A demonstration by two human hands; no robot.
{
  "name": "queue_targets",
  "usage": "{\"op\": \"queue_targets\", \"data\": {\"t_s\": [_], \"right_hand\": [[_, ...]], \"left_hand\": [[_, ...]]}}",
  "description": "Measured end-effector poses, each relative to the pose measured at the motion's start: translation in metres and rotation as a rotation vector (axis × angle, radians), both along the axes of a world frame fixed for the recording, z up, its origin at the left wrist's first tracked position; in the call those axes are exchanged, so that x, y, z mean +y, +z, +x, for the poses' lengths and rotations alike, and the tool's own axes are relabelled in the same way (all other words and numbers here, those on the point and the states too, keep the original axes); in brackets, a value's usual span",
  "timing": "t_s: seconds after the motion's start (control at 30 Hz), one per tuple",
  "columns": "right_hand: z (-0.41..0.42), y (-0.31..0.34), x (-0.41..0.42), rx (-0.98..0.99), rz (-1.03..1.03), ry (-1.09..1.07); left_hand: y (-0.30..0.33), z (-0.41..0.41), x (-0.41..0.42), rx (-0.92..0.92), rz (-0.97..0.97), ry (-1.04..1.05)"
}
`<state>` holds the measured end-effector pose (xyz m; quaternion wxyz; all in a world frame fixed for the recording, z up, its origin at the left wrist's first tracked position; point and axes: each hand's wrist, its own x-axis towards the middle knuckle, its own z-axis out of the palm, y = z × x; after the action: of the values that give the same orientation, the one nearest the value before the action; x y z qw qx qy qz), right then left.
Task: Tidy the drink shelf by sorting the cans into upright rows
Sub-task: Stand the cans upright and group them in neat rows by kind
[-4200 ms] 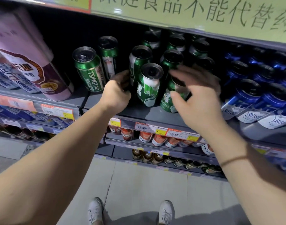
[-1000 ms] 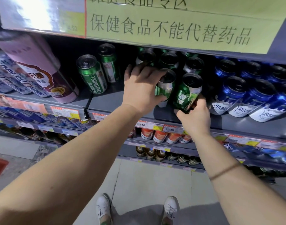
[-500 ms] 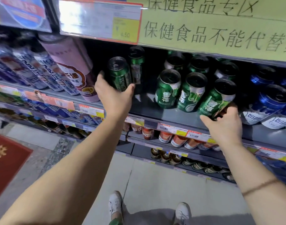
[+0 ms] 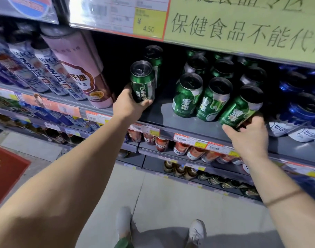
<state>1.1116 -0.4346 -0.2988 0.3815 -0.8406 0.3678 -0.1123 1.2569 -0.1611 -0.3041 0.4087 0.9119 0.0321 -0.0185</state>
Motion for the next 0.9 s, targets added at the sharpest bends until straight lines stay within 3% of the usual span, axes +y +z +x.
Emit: {"op": "queue_targets", "data": {"t_s": [0.13, 0.3, 0.47, 0.67, 0.9], "right_hand": [[0.0, 0.001, 0.0, 0.002, -0.016, 0.0], [-0.002, 0.01, -0.001, 0.03, 0.005, 0.049], [-0.006, 0.024, -0.007, 0.074, 0.075, 0.158], [-0.023, 0.04, -0.018, 0.092, 0.073, 0.266], [-0.078, 0.033, -0.053, -0.056, 0.047, 0.147]], "left_hand": [[0.002, -0.009, -0.002, -0.019, 0.001, -0.013], [0.006, -0.042, -0.019, -0.198, 0.075, 0.13], [0.028, -0.084, -0.055, -0.185, 0.078, 0.187], [0.055, -0.131, -0.101, -0.093, 0.032, -0.05], [0.05, -0.171, -0.149, 0.004, 0.038, -0.335]]}}
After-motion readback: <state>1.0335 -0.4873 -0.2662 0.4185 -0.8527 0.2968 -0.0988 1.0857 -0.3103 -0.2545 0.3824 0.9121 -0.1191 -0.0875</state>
